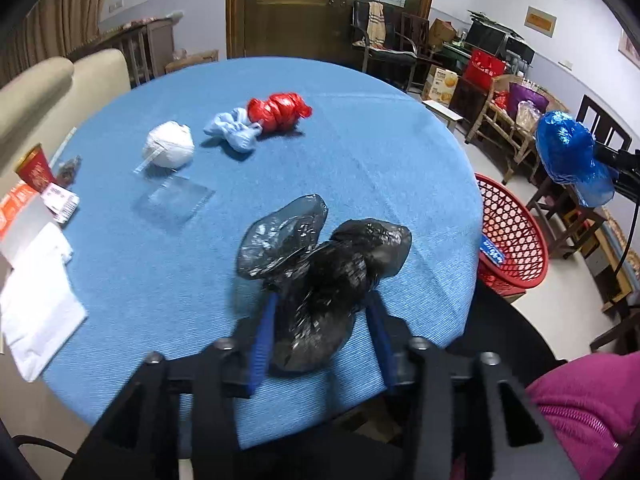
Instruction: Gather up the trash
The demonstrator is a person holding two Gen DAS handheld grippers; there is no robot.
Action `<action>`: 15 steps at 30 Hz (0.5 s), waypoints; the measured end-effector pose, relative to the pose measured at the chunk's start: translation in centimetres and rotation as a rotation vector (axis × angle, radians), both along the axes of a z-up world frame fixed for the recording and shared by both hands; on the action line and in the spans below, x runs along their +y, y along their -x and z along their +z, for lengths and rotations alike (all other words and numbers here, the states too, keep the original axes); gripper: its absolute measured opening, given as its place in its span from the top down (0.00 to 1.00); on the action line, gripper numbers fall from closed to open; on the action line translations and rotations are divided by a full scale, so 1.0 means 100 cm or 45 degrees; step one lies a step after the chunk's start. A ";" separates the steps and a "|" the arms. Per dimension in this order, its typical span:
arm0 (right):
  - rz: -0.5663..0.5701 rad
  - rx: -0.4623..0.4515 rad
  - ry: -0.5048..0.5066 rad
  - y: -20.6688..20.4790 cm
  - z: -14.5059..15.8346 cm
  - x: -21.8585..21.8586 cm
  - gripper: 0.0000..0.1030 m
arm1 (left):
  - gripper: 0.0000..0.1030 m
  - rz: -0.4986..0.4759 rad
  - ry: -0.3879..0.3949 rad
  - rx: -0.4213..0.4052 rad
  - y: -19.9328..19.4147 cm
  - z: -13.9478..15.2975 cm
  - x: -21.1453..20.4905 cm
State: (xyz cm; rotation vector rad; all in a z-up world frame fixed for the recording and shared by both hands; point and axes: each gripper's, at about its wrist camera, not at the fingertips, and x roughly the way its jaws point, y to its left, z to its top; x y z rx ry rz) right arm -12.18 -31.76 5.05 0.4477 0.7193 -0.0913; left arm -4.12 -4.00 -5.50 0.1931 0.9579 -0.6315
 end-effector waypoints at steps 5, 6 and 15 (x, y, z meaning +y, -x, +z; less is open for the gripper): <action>0.009 0.005 -0.001 -0.001 0.000 0.003 0.61 | 0.40 -0.020 0.002 -0.046 0.001 0.010 0.005; 0.011 0.005 0.000 -0.001 0.000 0.002 0.61 | 0.38 -0.017 -0.001 -0.054 0.000 0.010 0.004; 0.025 0.016 0.005 -0.004 -0.001 0.004 0.61 | 0.37 -0.090 -0.010 0.029 -0.014 -0.013 -0.018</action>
